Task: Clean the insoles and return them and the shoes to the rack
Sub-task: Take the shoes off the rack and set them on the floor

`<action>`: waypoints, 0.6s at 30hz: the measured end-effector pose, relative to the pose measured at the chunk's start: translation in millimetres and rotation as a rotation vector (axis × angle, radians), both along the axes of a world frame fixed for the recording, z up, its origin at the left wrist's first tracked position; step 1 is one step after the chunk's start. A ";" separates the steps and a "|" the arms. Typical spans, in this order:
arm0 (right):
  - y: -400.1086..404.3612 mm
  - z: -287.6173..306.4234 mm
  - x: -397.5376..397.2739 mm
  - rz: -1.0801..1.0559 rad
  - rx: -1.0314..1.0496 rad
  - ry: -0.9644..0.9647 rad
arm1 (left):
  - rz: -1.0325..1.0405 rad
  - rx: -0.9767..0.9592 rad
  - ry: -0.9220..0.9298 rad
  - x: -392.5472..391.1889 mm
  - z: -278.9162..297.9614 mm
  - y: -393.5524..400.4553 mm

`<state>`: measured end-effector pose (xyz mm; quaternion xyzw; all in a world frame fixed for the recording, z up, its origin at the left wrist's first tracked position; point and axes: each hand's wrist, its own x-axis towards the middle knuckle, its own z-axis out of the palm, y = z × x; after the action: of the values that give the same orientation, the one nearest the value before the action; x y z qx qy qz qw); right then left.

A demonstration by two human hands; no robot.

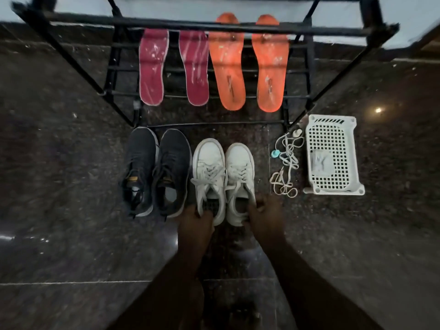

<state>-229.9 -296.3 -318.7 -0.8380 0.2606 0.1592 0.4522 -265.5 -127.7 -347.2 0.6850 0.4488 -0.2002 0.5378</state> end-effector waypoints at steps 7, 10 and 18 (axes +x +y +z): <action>0.8 -61.9 20.1 -0.045 0.096 0.071 | 0.010 -0.035 -0.056 18.1 -78.7 -2.8; 3.2 -76.1 29.3 -0.061 0.185 0.073 | 0.042 -0.013 -0.093 27.7 -90.8 -2.0; -2.3 -80.5 46.5 0.291 -0.070 0.152 | -0.151 0.206 -0.136 31.6 -108.9 3.5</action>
<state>-183.3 -298.6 -399.2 -0.8676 0.1753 0.2768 0.3740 -233.9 -124.2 -456.0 0.7804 0.3768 -0.1460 0.4772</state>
